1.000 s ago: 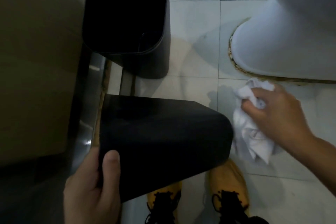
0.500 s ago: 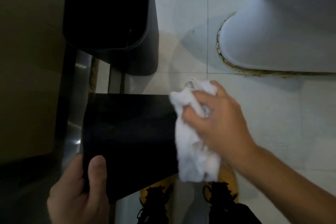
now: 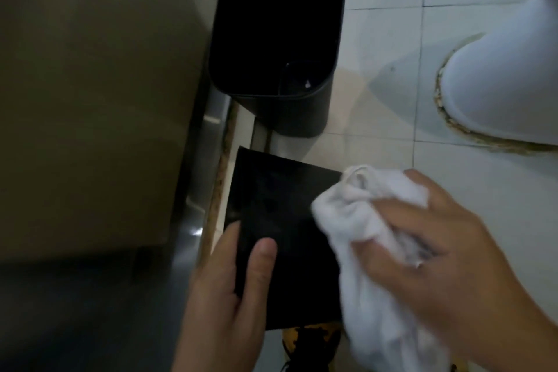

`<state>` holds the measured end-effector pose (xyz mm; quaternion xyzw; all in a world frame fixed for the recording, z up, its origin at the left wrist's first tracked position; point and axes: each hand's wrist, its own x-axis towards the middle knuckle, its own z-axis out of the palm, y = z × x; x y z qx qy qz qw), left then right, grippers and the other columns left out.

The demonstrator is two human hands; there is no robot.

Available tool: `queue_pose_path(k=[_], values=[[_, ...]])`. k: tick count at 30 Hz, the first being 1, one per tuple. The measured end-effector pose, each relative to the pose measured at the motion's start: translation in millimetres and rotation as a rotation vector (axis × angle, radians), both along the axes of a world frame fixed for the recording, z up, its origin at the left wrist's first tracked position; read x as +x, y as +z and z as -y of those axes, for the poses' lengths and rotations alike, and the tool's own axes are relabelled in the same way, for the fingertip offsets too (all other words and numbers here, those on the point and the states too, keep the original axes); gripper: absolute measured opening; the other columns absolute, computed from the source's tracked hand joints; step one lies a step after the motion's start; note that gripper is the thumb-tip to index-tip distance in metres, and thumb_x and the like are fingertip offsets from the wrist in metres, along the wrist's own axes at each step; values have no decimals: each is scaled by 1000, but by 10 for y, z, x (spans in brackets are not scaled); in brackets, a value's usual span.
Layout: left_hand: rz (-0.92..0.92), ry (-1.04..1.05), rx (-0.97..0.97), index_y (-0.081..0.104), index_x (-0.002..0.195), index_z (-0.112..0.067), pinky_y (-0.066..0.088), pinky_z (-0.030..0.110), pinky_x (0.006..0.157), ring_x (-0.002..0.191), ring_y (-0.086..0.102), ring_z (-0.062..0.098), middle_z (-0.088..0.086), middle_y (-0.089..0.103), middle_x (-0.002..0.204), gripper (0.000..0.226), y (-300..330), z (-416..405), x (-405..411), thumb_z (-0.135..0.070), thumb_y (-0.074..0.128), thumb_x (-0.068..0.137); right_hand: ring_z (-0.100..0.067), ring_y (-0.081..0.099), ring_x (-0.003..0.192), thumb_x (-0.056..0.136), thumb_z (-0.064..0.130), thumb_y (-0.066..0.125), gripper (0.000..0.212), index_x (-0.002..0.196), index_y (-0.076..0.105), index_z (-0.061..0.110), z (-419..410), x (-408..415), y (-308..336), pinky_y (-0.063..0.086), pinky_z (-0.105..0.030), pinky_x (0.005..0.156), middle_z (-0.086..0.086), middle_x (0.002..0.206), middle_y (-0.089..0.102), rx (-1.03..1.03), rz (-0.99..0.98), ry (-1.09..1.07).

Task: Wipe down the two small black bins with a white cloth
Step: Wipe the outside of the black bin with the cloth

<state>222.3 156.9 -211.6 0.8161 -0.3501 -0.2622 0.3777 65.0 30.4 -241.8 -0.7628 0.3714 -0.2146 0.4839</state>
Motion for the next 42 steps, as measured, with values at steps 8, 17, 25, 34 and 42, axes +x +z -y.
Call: queue_pose_path(k=[8, 17, 25, 34, 42], values=[[-281, -73, -4, 65, 101, -59, 51, 10, 76, 96, 67, -3, -19, 73, 99, 30, 74, -136, 156, -37, 64, 80, -7, 56, 89, 80, 33, 68, 32, 112, 72, 33, -87, 431, -13, 49, -20, 72, 16, 103, 46, -63, 152, 338], [31, -120, 68, 58, 100, -49, 46, 5, 57, 70, 65, -8, -22, 68, 78, 21, -1, -362, 145, -42, 53, 80, -8, 49, 76, 91, 28, 65, 9, 92, 72, 22, 300, 1001, -323, 37, -17, 64, 4, 89, 48, 11, -73, 271], [33, -66, -5, 51, 127, -53, 51, 10, 75, 96, 65, -8, -32, 67, 106, 52, -77, -206, 124, -36, 49, 77, -3, 56, 90, 80, 38, 67, 15, 91, 71, 30, -12, 561, 162, 44, -12, 75, 15, 94, 49, 135, 88, 473], [96, -92, 107, 58, 99, -39, 44, 3, 54, 65, 65, -9, -23, 68, 77, 23, -96, -458, 104, -47, 51, 79, -10, 53, 74, 84, 29, 71, 16, 80, 71, 13, 328, 1084, -395, 39, -21, 61, 0, 81, 55, 140, -34, 320], [73, -104, 82, 56, 98, -57, 46, 2, 56, 71, 66, -9, -27, 68, 82, 29, -26, -315, 105, -73, 48, 76, -16, 54, 75, 86, 33, 67, 25, 64, 55, 29, 638, 641, -718, 33, -23, 57, 3, 77, 52, 109, -271, 45]])
